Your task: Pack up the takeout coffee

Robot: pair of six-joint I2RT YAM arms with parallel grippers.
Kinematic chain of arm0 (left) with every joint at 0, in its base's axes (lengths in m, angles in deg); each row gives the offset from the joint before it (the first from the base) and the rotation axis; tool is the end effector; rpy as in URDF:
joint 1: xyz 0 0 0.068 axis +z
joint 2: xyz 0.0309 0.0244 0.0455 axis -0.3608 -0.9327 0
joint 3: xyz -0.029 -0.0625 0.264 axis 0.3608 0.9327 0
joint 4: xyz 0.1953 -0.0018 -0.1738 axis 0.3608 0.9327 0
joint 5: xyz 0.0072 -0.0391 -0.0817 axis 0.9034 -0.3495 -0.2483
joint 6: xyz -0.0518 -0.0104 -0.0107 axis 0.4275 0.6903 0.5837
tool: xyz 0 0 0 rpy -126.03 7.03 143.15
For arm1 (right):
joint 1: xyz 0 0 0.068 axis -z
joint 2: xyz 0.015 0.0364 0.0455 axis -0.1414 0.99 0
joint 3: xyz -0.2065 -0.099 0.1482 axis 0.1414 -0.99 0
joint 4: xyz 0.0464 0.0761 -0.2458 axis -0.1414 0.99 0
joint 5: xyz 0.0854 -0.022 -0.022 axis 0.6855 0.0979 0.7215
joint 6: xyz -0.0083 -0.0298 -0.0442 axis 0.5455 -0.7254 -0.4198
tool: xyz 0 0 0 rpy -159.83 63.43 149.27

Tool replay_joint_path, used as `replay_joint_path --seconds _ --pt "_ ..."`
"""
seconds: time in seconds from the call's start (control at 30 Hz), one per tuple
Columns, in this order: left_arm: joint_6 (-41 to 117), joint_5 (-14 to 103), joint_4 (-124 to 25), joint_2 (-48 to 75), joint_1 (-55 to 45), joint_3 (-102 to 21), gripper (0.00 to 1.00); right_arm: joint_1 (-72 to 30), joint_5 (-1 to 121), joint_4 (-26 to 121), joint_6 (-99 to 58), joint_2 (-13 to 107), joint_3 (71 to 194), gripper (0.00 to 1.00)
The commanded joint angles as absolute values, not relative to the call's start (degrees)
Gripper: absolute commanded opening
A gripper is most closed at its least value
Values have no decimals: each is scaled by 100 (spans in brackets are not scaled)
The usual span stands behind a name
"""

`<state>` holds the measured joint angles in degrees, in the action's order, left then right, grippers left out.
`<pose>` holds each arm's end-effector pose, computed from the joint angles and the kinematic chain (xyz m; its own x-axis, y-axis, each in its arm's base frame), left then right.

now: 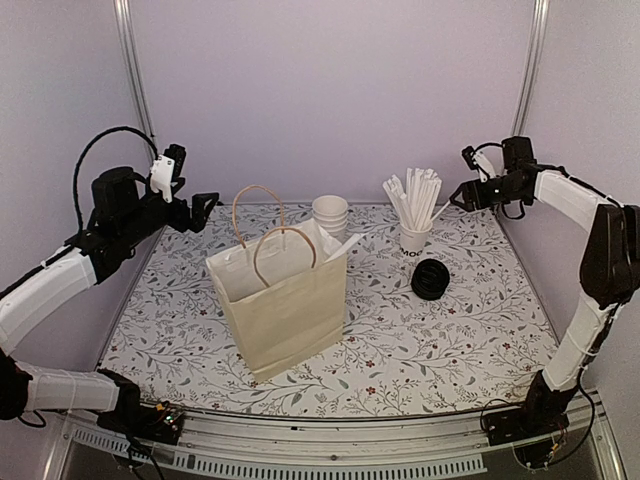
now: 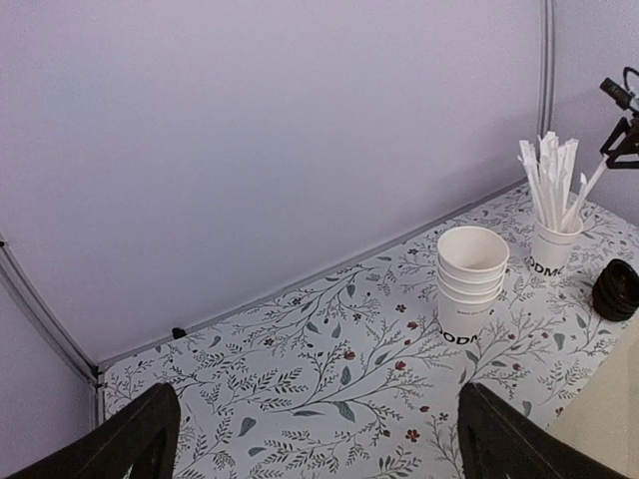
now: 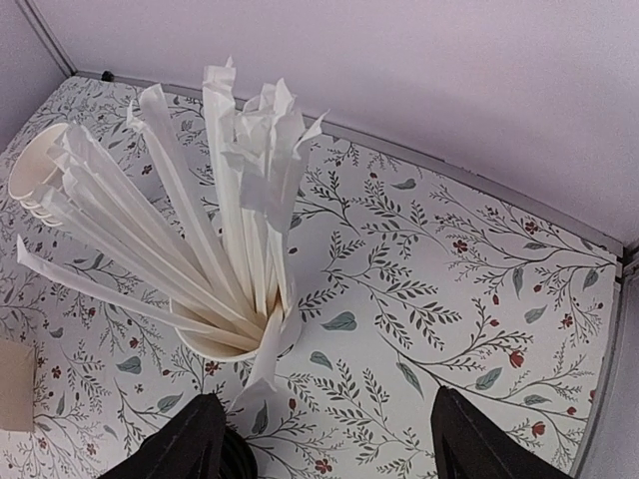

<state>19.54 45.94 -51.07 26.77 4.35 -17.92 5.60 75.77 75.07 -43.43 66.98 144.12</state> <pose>0.2451 -0.0785 0.3358 -0.0938 0.1535 -0.9837 0.4165 0.9035 0.1013 0.4019 0.0318 0.3020 -0.5490 -0.2759 -0.7890 -0.5020 0.8636 0.0473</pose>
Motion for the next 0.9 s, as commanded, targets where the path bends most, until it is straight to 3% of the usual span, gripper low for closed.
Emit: replay_joint_path --seconds 0.0,0.1,0.2,0.43,0.57,0.87 --pt "1986 4533 -5215 2682 493 -1742 99 547 7831 7305 -4147 7016 14740 67" --pt "1984 4521 -5215 2668 496 -1742 99 547 7870 7305 -4150 7189 14816 57" --pt "1981 4499 -5209 2638 490 -1747 98 549 7986 7288 -4148 7295 14862 35" --pt "1979 4495 -5198 2612 491 -1750 98 549 8234 7279 -4162 7151 14837 7" --pt "1985 4455 -5198 2587 497 -1760 98 549 8209 7268 -4227 6784 14682 0" --pt "1986 4410 -5198 2566 489 -1769 97 549 7988 7407 -4391 5716 14475 0"
